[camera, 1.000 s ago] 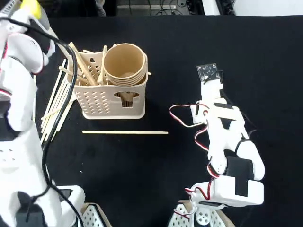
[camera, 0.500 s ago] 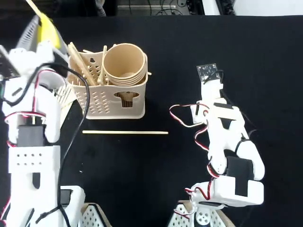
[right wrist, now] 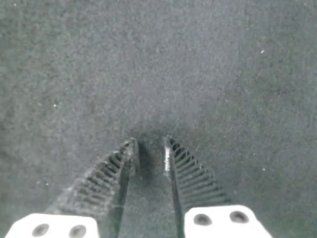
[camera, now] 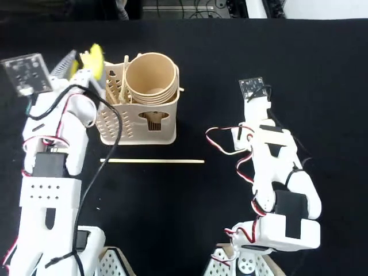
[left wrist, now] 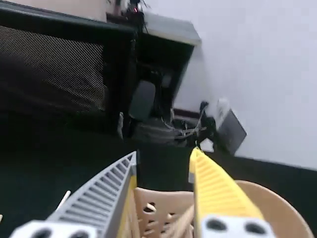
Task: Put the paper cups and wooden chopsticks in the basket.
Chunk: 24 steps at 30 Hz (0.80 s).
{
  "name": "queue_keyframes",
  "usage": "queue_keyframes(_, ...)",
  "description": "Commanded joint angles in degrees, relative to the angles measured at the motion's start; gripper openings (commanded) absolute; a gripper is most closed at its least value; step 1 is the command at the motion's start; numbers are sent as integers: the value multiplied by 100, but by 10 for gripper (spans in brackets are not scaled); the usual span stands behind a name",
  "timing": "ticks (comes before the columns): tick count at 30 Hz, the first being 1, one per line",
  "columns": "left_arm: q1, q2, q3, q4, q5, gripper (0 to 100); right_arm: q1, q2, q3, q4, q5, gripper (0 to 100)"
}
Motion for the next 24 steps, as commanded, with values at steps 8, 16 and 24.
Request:
queue_keyframes(8, -1385, 2558, -4514, 4756, -1248, 191, -79, -259, -48, -70, 62, 92)
queue_keyframes(16, -2756, 5609, -5666, 4914, -1873, 191, -79, -259, -48, -70, 62, 92)
queue_keyframes(24, -2897, 8360, -6809, 3930, -2031, 191, -79, -259, -48, -70, 62, 92)
